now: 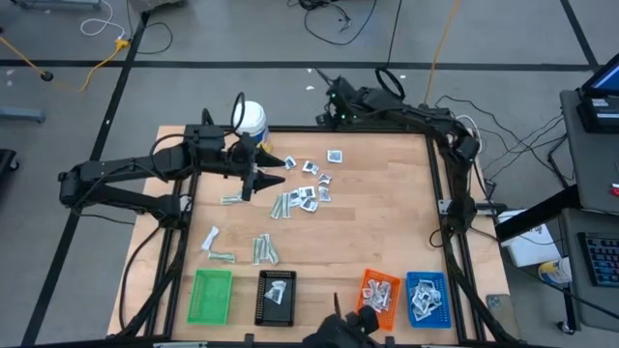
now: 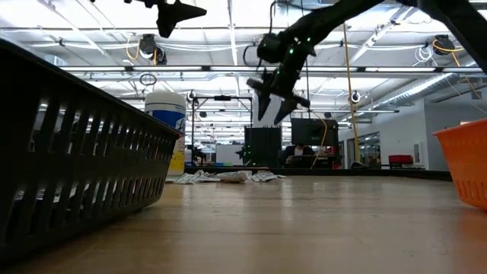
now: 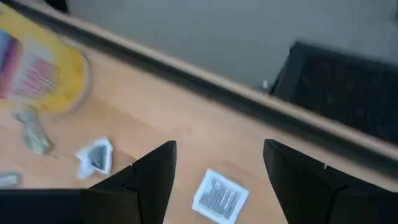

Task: Pick & Place First Aid Supplies
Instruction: Put the towelette pack into the black bin

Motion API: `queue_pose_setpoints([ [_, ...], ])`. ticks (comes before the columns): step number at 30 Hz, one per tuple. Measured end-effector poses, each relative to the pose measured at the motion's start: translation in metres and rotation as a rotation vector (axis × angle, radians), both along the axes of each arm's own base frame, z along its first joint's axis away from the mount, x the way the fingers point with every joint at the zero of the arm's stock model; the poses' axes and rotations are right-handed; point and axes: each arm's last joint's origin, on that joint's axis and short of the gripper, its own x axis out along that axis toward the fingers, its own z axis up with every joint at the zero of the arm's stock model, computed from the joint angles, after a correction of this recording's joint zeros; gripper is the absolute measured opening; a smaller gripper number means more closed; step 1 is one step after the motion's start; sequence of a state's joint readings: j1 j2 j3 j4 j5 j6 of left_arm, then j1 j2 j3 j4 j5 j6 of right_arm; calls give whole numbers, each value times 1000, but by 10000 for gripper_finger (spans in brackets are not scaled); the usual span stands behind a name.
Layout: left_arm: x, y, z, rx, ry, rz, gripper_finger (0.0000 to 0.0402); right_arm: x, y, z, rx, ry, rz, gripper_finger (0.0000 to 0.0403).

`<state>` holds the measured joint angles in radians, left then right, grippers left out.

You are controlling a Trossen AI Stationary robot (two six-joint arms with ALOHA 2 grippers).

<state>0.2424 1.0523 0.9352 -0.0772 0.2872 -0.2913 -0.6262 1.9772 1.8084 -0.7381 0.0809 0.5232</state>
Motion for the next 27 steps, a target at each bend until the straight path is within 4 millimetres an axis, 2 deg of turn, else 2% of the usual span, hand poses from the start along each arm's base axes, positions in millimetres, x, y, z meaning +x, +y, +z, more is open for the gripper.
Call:
queue_pose_setpoints([
  [9, 0, 1, 0, 6, -1, -6, 280, 6, 0, -65, 135, 114, -67, 235],
  [15, 0, 1, 0, 18, -1, -8, 280, 0, 3, -97, 177, 141, -102, 235],
  [22, -1, 5, 0, 11, -2, -14, 280, -6, 13, -123, 225, 114, -86, 233],
  [27, -2, 8, 0, -7, -1, 2, 280, -5, 17, -125, 221, 129, -58, 193],
])
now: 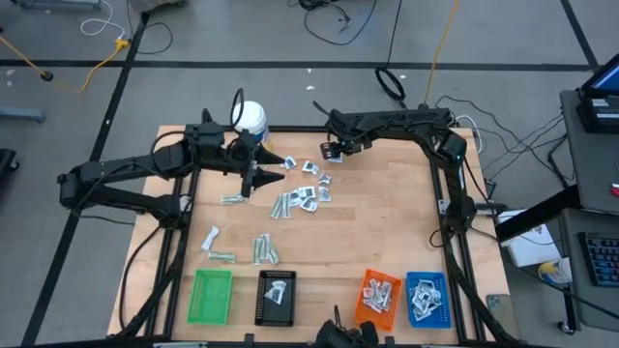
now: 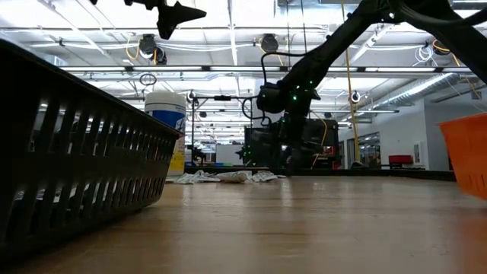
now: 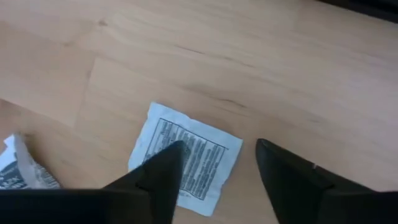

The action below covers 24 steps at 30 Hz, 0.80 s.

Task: Pick & Place First Aid Supplies
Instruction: Put the towelette pack into the black bin

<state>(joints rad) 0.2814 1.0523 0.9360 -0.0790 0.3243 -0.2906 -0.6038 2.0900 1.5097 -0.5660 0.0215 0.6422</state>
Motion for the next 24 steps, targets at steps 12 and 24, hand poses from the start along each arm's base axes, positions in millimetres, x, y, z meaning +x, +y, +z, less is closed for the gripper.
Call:
queue_pose_setpoints([
  [12, 0, 0, 0, -9, 0, 3, 280, 1, 4, 0, 49, -18, 57, 9],
  [24, 0, 0, 0, -31, -2, 8, 280, -12, 24, 74, -42, -118, 152, 3],
])
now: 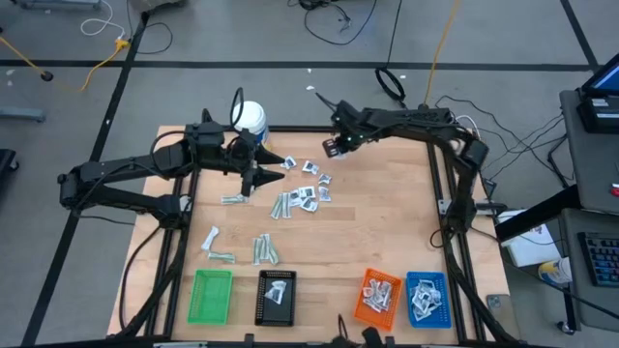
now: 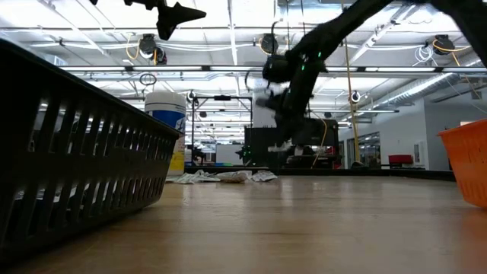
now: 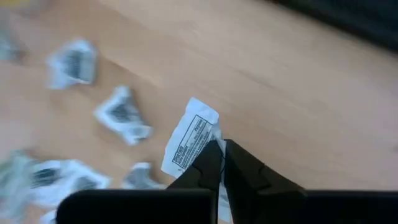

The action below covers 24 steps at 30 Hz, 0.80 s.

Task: Pick & Place First Aid Supplies
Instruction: Put the towelette pack into the black bin

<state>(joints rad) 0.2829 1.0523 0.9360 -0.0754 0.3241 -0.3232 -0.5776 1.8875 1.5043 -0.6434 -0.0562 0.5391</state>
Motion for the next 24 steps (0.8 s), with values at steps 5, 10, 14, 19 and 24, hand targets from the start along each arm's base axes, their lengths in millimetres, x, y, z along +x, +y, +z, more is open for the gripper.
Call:
queue_pose_setpoints([
  [5, 0, 0, 2, 4, -17, 2, 280, -11, 27, 59, -103, -119, 56, 2],
  [10, 0, 0, 3, -16, -27, 7, 280, -23, 69, 109, -243, -214, 140, 1],
  [14, 0, 0, 3, -27, -27, 10, 280, -31, 105, 140, -327, -307, 215, 1],
  [19, 1, 0, 3, -45, -29, 12, 280, -37, 146, 160, -405, -360, 268, 1],
  [24, 3, -5, 8, -73, -78, -5, 280, -28, 178, 165, -426, -435, 435, 1],
])
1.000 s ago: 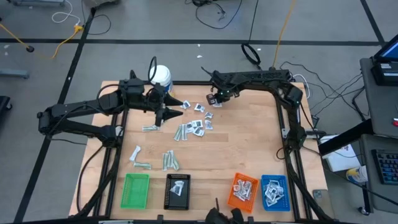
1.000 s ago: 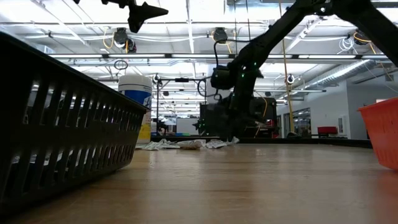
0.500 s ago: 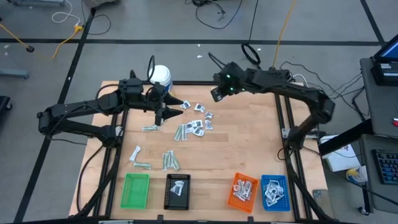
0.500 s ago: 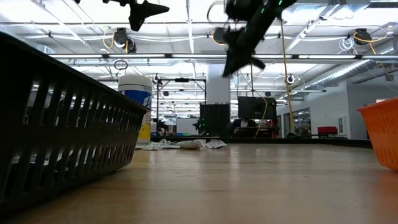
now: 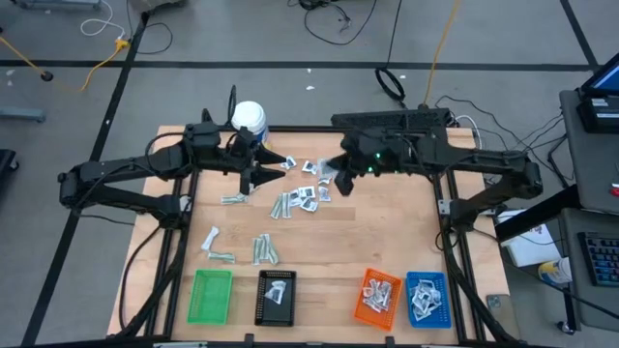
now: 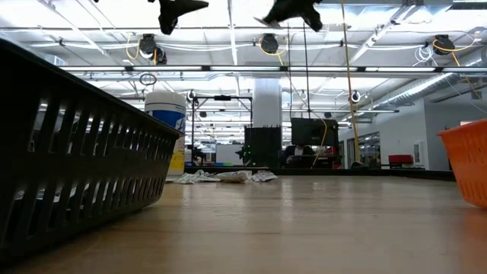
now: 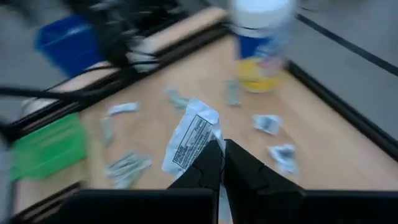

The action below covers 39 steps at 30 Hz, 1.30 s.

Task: Pick & Place First Aid Supplies
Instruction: Put the towelette pack into the black bin

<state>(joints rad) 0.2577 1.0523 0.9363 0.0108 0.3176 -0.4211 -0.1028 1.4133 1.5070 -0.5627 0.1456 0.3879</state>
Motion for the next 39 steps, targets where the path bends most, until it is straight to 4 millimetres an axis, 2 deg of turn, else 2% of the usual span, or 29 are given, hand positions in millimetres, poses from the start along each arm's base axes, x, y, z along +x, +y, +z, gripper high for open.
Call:
queue_pose_setpoints([
  [5, 4, -16, 3, 48, -31, -17, 280, 11, 22, 10, -26, -125, 127, 1],
  [14, 13, -58, 6, 103, -82, 76, 280, 13, 47, 13, -37, -166, 213, 0],
  [23, 34, -94, -3, 79, -123, 124, 280, 12, 65, 14, -51, -180, 272, 0],
  [27, 48, -106, -3, 89, -79, 141, 280, 12, 72, 14, -65, -179, 299, 1],
  [35, 77, -121, 5, 85, -28, 146, 279, 10, 81, 14, -68, -178, 333, 2],
  [39, 78, -121, 6, 45, -13, 150, 248, 10, 85, 14, -91, -174, 353, 2],
])
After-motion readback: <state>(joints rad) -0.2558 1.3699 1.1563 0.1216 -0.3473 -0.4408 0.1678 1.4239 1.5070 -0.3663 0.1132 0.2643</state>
